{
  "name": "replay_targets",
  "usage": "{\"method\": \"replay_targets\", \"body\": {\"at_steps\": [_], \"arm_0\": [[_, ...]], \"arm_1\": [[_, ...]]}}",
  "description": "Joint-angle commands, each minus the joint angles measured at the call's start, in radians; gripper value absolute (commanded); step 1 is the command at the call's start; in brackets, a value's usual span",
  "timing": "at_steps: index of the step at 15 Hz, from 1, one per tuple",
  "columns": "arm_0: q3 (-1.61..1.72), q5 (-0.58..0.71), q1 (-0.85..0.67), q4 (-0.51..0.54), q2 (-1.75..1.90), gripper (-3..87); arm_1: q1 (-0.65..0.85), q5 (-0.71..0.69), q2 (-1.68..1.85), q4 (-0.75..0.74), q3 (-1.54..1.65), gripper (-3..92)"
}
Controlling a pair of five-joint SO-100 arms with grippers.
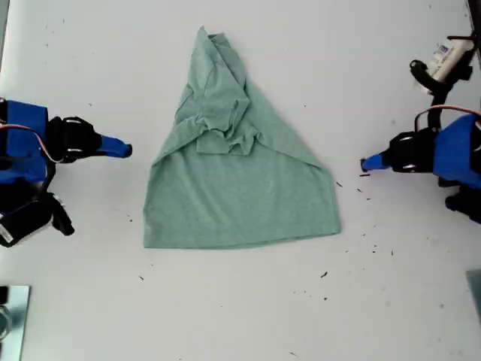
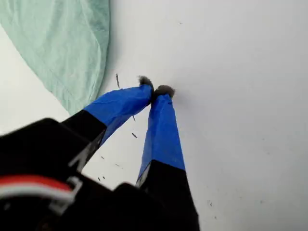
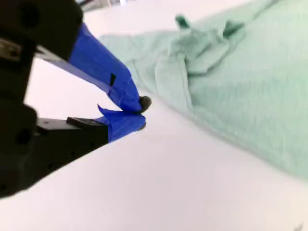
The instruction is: Fold t shirt
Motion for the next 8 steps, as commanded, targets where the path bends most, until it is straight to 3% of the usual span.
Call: {"method": "replay_targets", "body": {"at_steps": [1, 3, 6, 8], "arm_0": [[0.054, -0.015, 0.017, 0.014, 0.103, -0.2], [0.055, -0.009, 0.009, 0.014, 0.109, -0.2], [0.057, -0.008, 0.009, 0.014, 0.109, -0.2], [0.057, 0.000, 0.009, 0.014, 0.110, -0.2]], "arm_1": [[-0.002, -0.058, -0.305, 0.054, -0.388, 2.4], [-0.041, -0.117, -0.727, 0.167, -0.836, 5.0], [-0.156, -0.166, -1.117, 0.296, -1.255, 35.6], [-0.193, -0.144, -1.215, 0.318, -1.279, 35.7]]}}
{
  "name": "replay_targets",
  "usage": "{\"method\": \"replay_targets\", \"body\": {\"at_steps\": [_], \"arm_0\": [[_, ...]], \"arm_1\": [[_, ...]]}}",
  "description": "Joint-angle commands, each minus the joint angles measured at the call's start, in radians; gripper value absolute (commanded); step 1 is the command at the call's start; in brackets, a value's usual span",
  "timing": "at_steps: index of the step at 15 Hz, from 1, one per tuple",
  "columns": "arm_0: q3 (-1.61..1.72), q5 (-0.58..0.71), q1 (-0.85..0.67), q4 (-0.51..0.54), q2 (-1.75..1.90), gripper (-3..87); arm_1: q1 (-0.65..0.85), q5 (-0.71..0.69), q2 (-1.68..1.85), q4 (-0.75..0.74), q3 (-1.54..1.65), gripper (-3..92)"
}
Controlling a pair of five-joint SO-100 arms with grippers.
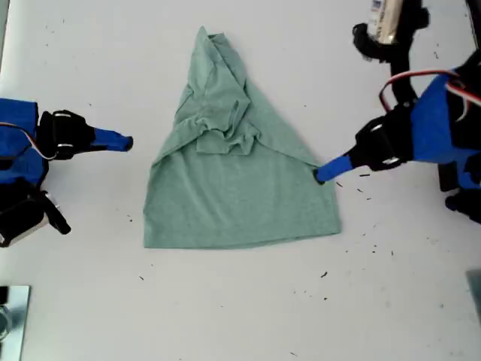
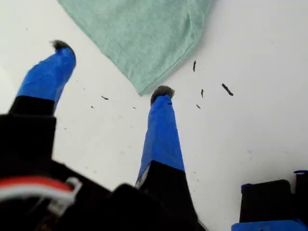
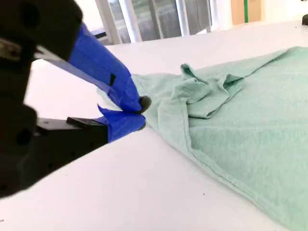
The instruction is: Fold t shirt
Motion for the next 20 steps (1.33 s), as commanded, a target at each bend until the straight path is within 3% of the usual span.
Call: {"method": "replay_targets", "body": {"at_steps": [1, 4, 10, 11, 12, 13, 17, 20], "arm_0": [[0.012, 0.006, 0.012, 0.002, 0.006, -0.2], [0.012, 0.006, 0.014, 0.002, 0.006, -0.2], [0.012, 0.006, 0.018, 0.002, 0.006, -0.2], [0.012, 0.006, 0.018, 0.002, 0.006, -0.2], [0.014, 0.006, 0.018, 0.000, 0.006, -0.2], [0.014, 0.006, 0.018, 0.000, 0.006, -0.2], [0.014, 0.006, 0.018, 0.000, 0.006, -0.2], [0.014, 0.008, 0.023, 0.000, 0.006, -0.2]], "arm_1": [[-0.041, 0.008, -0.069, 0.009, -0.060, 36.5], [-0.064, 0.023, -0.110, -0.069, 0.078, 37.3], [-0.101, 0.009, -0.353, -0.669, 0.497, 34.3], [-0.106, 0.008, -0.431, -0.738, 0.509, 28.2], [-0.107, 0.009, -0.505, -0.779, 0.511, 13.8], [-0.114, 0.017, -0.568, -0.750, 0.477, 2.8], [-0.126, 0.005, -0.580, -0.664, 0.411, 0.4], [-0.130, -0.021, -0.566, -0.477, 0.235, 0.4]]}}
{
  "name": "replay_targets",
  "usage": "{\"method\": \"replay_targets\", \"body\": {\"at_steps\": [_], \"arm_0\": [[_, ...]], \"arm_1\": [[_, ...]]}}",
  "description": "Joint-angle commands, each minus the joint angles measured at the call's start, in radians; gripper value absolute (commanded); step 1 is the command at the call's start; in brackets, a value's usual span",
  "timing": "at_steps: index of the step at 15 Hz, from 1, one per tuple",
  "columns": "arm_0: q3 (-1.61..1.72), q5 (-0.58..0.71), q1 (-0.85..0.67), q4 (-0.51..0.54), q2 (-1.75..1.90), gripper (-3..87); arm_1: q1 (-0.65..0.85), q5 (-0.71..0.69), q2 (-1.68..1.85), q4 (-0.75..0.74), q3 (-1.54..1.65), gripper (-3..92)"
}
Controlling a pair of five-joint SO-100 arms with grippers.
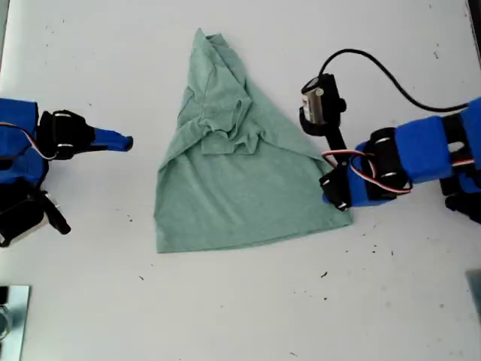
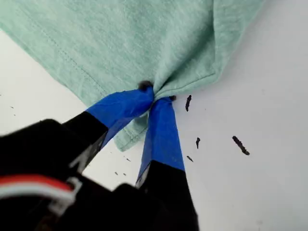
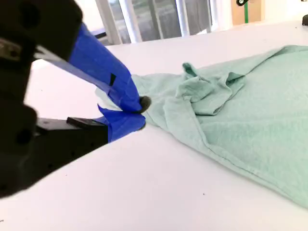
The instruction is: Fold t shirt
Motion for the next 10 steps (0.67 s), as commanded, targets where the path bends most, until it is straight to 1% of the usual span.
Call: {"method": "replay_targets", "body": {"at_steps": [1, 5, 6, 7, 10], "arm_0": [[0.014, 0.008, 0.023, 0.000, 0.006, -0.2], [0.014, 0.011, 0.023, 0.000, 0.006, -0.2], [0.014, 0.011, 0.025, 0.000, 0.006, -0.2], [0.014, 0.011, 0.026, 0.000, 0.006, -0.2], [0.014, 0.011, 0.029, 0.000, 0.006, -0.2]], "arm_1": [[-0.018, -0.014, 0.017, 0.186, -0.147, 0.4], [-0.066, -0.008, -0.025, 0.620, -0.678, 0.4], [-0.080, -0.020, -0.034, 0.650, -0.784, 0.5], [-0.094, -0.032, -0.037, 0.650, -0.862, 0.5], [-0.114, -0.046, -0.189, 0.612, -1.019, 0.5]]}}
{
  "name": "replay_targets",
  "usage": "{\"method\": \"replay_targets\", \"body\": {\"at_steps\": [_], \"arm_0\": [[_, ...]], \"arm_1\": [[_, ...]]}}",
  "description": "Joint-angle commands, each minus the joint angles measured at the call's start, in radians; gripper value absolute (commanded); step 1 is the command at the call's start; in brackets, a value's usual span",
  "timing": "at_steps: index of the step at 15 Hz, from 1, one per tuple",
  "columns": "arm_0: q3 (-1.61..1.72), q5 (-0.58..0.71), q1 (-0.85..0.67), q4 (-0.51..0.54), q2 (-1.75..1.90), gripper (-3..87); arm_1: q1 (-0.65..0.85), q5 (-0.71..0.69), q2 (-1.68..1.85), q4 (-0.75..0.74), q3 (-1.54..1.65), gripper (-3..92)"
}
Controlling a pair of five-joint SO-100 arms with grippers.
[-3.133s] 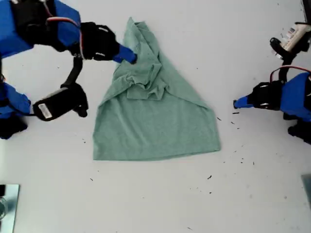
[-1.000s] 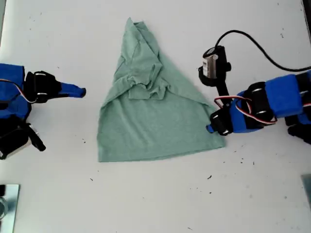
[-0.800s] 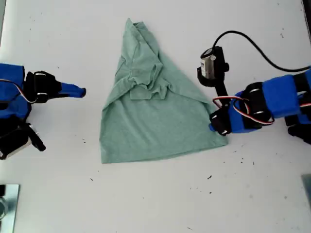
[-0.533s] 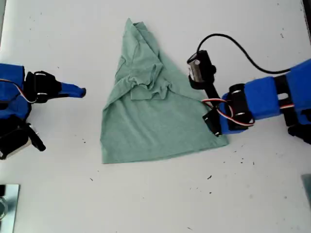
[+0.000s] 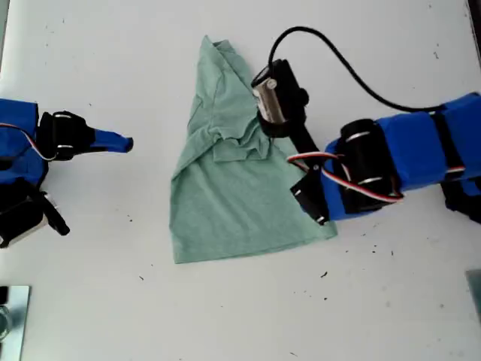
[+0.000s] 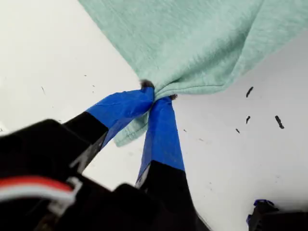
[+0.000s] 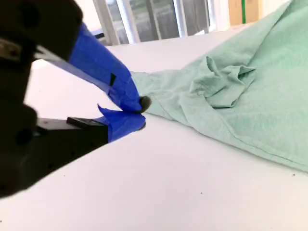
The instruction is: Fold t shirt
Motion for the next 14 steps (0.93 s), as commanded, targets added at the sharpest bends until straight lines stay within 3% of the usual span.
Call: {"method": "replay_targets", "body": {"at_steps": [1, 3, 5, 8, 12, 14], "arm_0": [[0.012, 0.009, 0.020, 0.000, 0.006, -0.2], [0.012, 0.009, 0.021, 0.000, 0.006, -0.2], [0.012, 0.009, 0.021, 0.000, 0.008, -0.2], [0.012, 0.009, 0.021, 0.000, 0.008, -0.2], [0.012, 0.009, 0.020, 0.002, 0.011, -0.2], [0.012, 0.009, 0.020, 0.002, 0.012, -0.2]], "arm_1": [[-0.028, -0.018, -0.155, -0.048, -0.183, 0.5], [-0.034, 0.015, -0.273, -0.221, -0.169, 0.4], [-0.032, 0.051, -0.351, -0.304, -0.147, 2.9], [-0.051, 0.018, -0.307, -0.258, -0.209, 32.9], [-0.023, 0.023, 0.115, -0.067, -0.120, 27.1], [0.048, 0.012, 0.416, -0.040, 0.212, 19.4]]}}
